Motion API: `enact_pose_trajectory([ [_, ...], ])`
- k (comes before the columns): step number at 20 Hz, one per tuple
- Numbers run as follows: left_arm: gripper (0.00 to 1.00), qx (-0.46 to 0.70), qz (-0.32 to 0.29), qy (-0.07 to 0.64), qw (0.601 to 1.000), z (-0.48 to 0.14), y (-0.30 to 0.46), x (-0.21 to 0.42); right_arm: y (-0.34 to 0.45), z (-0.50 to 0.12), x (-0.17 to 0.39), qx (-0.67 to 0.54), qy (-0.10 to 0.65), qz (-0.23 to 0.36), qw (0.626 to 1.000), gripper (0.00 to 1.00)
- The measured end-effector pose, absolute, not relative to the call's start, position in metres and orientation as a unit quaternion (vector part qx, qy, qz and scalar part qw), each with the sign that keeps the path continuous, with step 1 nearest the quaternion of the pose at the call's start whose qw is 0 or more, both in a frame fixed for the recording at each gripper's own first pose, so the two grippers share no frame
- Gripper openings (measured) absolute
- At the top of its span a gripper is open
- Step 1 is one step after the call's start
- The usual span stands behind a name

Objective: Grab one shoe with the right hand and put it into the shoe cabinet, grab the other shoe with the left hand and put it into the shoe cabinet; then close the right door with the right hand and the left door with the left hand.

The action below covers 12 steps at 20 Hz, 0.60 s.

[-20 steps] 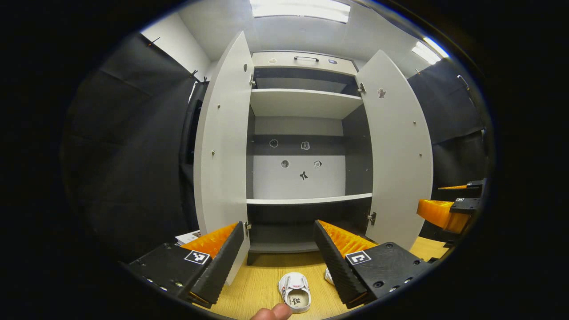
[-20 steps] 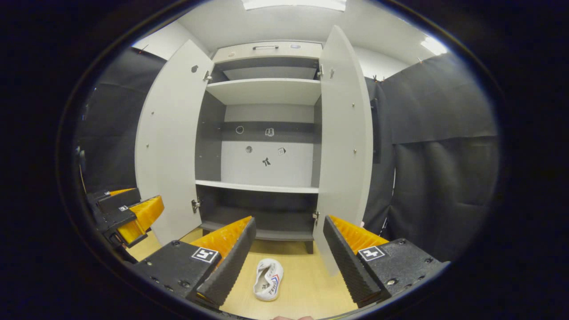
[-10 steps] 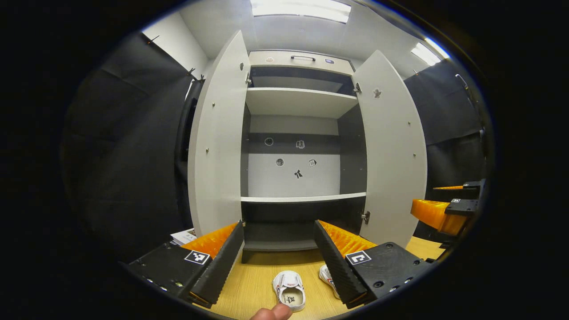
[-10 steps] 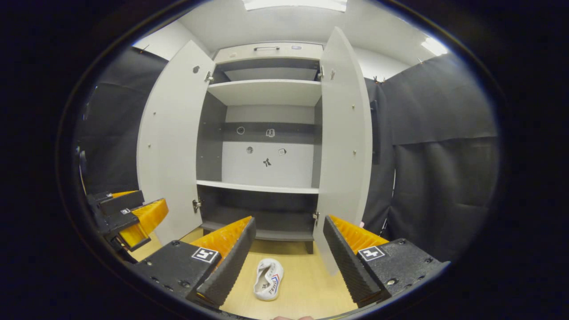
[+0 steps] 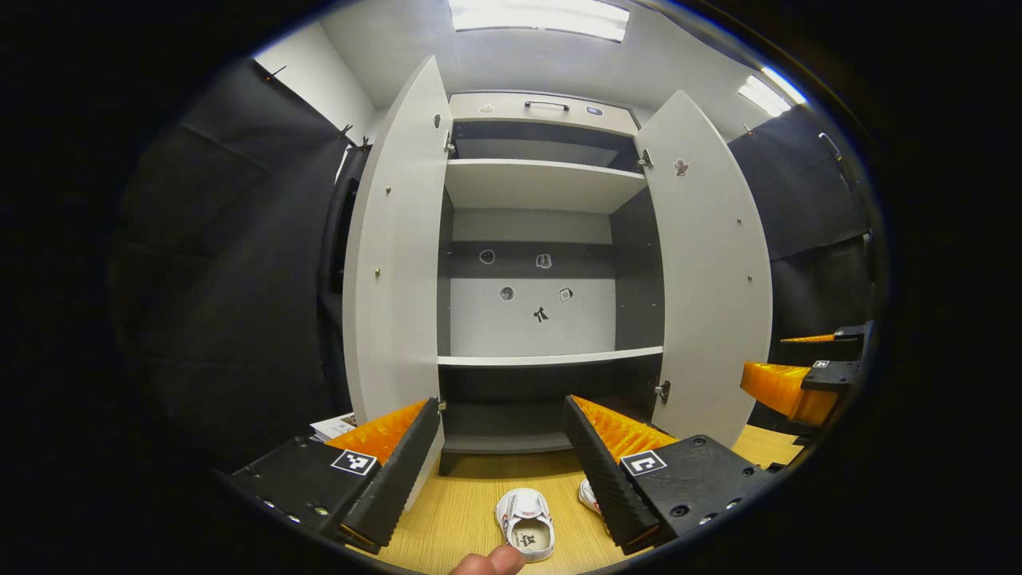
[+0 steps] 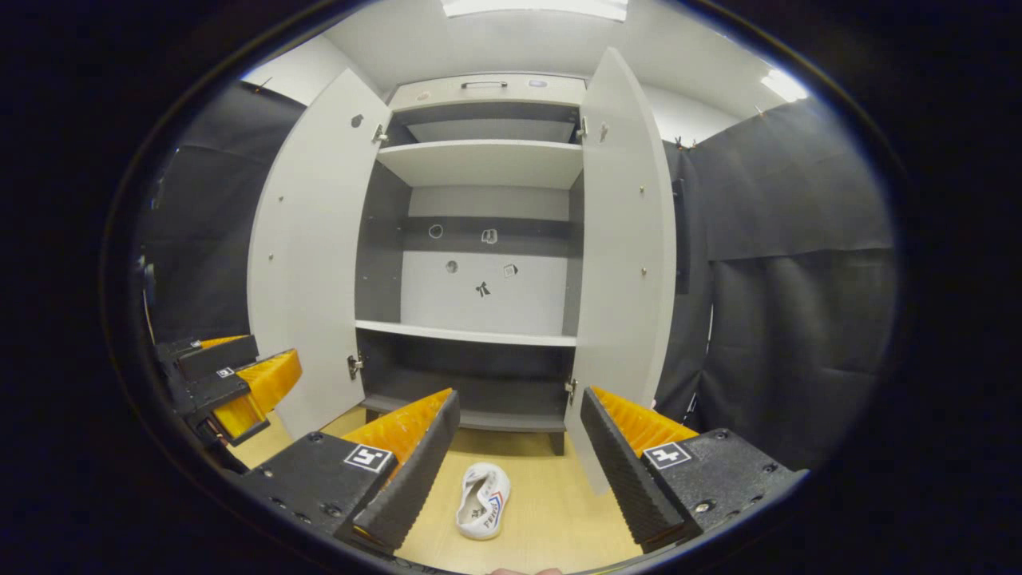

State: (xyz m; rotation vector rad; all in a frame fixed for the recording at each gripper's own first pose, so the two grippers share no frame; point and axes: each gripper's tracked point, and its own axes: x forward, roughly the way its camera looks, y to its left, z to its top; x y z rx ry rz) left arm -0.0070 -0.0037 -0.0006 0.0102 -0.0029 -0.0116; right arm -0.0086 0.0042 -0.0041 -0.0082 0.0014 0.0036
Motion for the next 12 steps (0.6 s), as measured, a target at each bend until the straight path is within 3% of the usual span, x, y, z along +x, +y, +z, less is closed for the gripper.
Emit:
enact_pose_trajectory([
  [4, 0.95, 0.005, 0.001, -0.003, 1.0, 0.001, 0.003, -0.006, 0.021, -0.038, -0.001, 0.0, 0.034, 0.028, 0.999, 0.99],
  [5, 0.95, 0.005, 0.003, -0.002, 1.0, 0.0, 0.005, -0.006, 0.029, -0.05, 0.001, 0.006, 0.046, 0.04, 0.998, 0.94],
  [10, 0.95, 0.001, 0.016, 0.002, 1.0, -0.003, 0.019, -0.008, 0.059, -0.114, 0.013, 0.018, 0.106, 0.084, 0.991, 0.99],
  [12, 0.95, 0.0, 0.024, 0.007, 1.0, -0.007, 0.027, -0.01, 0.072, -0.149, 0.02, 0.009, 0.14, 0.099, 0.985, 0.93],
])
